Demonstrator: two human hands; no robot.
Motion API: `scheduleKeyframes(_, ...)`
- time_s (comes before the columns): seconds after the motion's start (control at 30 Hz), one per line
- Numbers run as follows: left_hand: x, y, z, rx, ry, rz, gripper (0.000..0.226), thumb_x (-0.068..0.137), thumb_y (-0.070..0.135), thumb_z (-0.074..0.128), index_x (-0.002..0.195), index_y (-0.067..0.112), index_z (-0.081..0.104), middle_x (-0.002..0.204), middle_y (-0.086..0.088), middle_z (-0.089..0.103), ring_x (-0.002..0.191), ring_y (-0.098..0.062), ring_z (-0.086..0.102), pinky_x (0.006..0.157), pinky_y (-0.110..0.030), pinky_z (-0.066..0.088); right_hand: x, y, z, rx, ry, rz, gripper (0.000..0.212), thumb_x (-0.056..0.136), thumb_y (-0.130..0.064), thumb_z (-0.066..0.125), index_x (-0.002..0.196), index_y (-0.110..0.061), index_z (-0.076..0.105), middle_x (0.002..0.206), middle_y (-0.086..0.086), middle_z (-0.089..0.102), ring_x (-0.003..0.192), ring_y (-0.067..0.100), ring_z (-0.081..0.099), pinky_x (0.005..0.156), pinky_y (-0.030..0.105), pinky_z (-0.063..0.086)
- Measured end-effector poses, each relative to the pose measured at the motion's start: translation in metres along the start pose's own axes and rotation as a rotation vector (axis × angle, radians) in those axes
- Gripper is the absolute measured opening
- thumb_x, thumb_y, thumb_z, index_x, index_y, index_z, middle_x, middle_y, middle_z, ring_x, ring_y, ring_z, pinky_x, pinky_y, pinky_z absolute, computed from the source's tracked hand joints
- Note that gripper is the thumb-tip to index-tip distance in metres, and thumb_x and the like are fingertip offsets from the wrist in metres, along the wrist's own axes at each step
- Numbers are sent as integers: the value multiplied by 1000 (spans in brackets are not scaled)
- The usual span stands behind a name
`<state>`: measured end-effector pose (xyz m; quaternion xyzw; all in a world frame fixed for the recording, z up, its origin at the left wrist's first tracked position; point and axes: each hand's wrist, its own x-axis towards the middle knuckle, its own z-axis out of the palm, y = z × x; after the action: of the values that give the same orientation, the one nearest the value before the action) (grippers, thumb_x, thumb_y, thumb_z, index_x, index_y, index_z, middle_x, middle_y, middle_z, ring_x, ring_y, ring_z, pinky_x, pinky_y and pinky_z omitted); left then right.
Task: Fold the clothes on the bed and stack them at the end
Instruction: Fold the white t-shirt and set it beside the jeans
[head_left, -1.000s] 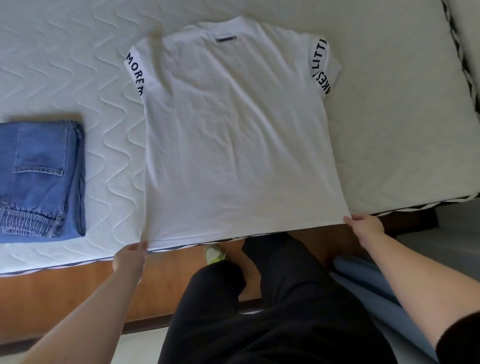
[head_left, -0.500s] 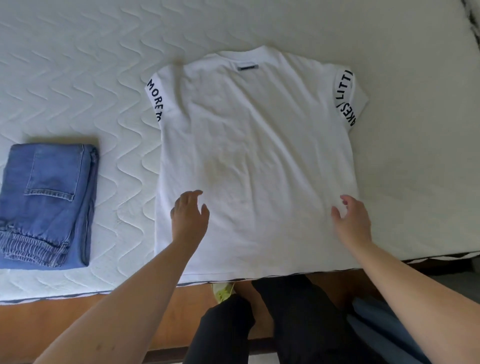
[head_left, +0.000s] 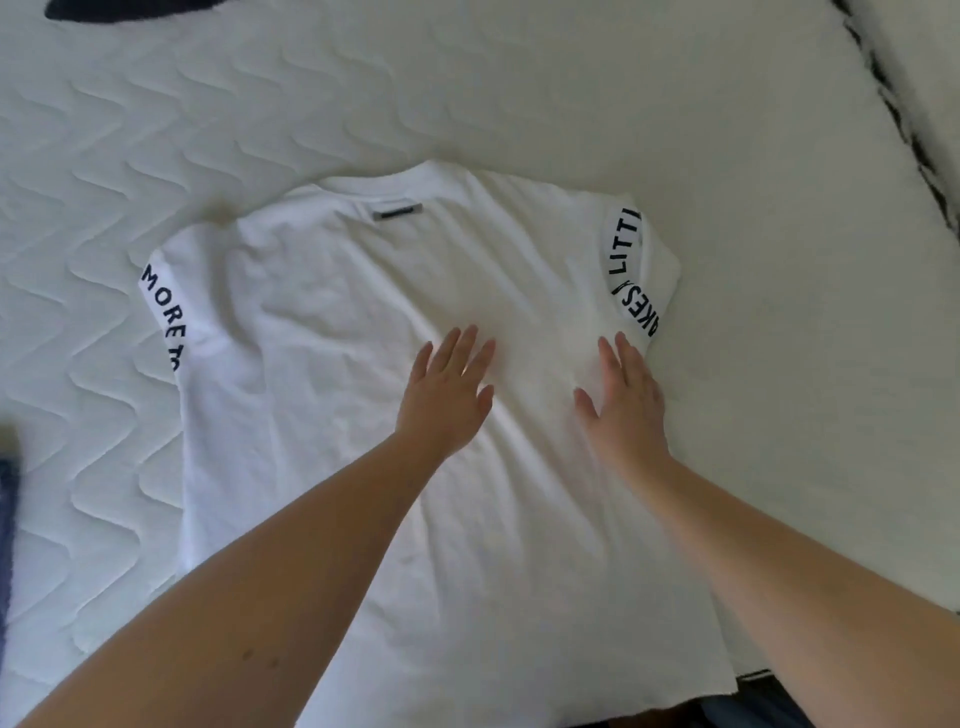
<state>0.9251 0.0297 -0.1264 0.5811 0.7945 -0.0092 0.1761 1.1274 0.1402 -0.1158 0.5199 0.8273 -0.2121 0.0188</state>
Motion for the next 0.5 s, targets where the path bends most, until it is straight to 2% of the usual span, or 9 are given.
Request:
scheduleKeyframes(0.23, 132, 17, -6, 48, -38, 58, 60, 103, 47, 14, 156, 31, -7, 166, 1, -12, 152, -19, -9, 122, -42, -4, 108, 30, -33, 76, 152, 74, 68, 100, -37, 48, 156, -16, 16, 164, 2, 11, 151, 21, 10, 119, 38, 11)
scheduleKeyframes(0.33, 172, 20, -5, 64, 50, 121, 58, 102, 47, 9, 157, 32, -4, 166, 3, -9, 152, -16, -9, 123, -42, -3, 155, 41, -37, 93, 138, 53, 66, 101, -39, 44, 156, -14, 18, 164, 2, 14, 150, 20, 12, 120, 37, 11)
scheduleKeyframes(0.43, 185, 16, 13, 83, 147, 142, 59, 102, 46, 15, 158, 32, 3, 166, 2, -1, 153, -16, -3, 123, -46, 3, 184, 51, -25, 87, 114, 10, 62, 103, -43, 36, 155, -14, 22, 162, 2, 20, 150, 20, 16, 121, 36, 11)
scheduleKeyframes(0.5, 188, 14, 21, 83, 175, 154, 60, 101, 44, 20, 158, 31, 7, 166, 1, 4, 153, -18, 1, 122, -47, 6, 190, 53, -15, 23, 166, -20, 62, 101, -47, 29, 153, -12, 30, 160, 4, 27, 148, 22, 21, 121, 37, 12)
